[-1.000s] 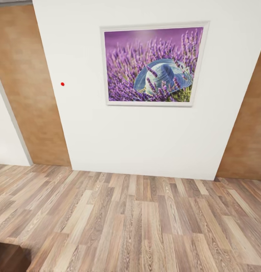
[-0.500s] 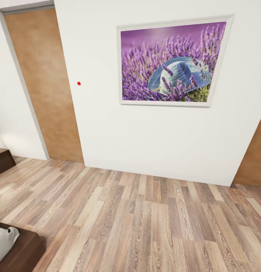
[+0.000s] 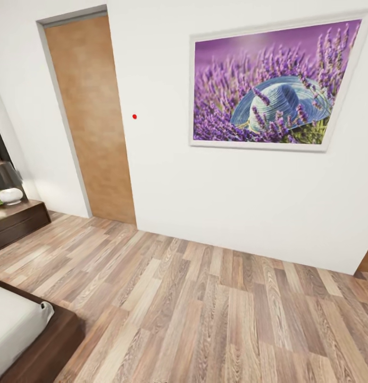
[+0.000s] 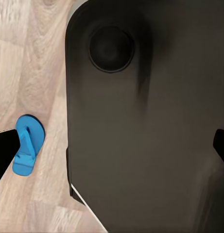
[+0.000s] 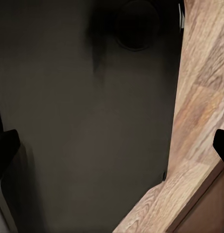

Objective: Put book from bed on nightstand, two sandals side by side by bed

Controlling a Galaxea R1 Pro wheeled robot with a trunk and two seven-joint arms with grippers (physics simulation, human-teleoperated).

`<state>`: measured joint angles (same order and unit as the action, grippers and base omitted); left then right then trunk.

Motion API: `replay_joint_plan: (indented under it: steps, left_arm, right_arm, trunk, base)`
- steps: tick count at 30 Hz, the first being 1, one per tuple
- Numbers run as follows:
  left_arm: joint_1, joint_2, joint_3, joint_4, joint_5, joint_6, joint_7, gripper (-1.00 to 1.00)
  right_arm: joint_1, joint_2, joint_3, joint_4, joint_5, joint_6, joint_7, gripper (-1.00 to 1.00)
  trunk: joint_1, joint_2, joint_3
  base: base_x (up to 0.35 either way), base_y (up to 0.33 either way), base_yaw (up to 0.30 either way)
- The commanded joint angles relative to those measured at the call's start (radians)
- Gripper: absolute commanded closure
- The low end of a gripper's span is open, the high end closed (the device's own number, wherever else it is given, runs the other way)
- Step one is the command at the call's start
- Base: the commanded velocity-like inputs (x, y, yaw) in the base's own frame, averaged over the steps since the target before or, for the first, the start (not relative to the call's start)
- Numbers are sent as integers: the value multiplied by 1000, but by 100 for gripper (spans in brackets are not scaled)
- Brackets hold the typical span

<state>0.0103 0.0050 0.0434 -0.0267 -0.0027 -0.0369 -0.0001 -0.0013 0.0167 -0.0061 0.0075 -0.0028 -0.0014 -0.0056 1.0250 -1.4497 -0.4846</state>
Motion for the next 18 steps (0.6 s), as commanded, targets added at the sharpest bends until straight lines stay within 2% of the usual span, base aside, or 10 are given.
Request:
replay_joint_plan:
  steps: [1,18]
  left_arm:
    - [0,0,4,-1,0,-1,0,-100]
    - [0,0,4,-1,0,-3,0,-100]
  right_arm:
    - [0,0,-1,0,0,0,-1,-100]
    - [0,0,0,0,-2,1,-1,-100]
  trunk:
    - [0,0,-1]
    - [0,0,-7]
  base:
    - [0,0,238]
    - [0,0,238]
